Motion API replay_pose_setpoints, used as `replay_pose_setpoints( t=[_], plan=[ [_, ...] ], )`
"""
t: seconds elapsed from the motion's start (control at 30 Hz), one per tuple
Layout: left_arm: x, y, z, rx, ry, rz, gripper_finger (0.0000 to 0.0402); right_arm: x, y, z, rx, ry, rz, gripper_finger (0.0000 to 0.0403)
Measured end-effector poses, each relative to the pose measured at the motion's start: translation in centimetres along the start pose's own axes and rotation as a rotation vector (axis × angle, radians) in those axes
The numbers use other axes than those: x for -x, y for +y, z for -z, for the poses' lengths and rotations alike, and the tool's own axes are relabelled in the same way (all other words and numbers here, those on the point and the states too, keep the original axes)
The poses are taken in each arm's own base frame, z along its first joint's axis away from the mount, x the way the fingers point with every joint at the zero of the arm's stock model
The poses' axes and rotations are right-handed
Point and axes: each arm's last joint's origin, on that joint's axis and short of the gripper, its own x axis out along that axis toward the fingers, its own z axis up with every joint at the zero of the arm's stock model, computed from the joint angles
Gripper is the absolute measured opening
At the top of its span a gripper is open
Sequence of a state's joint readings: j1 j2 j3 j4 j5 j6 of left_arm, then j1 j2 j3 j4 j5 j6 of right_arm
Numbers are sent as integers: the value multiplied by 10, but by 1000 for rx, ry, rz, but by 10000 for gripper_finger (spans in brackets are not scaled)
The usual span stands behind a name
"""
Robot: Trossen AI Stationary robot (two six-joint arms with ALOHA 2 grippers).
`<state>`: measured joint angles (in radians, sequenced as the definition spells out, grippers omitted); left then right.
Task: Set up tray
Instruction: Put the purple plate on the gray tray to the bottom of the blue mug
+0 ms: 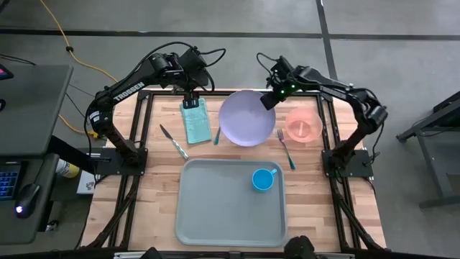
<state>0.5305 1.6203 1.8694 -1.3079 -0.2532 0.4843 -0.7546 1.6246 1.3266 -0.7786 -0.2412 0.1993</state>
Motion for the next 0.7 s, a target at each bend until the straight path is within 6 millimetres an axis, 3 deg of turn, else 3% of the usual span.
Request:
replay_pose_setpoints(
  t=[0.4,0.7],
  plan=[
    [0,0,0,-9,-8,13,294,73,25,10,-1,-187,-205,0],
    [0,0,-1,-18,-13,11,294,113,67,40,57,-216,-333,0]
  ],
)
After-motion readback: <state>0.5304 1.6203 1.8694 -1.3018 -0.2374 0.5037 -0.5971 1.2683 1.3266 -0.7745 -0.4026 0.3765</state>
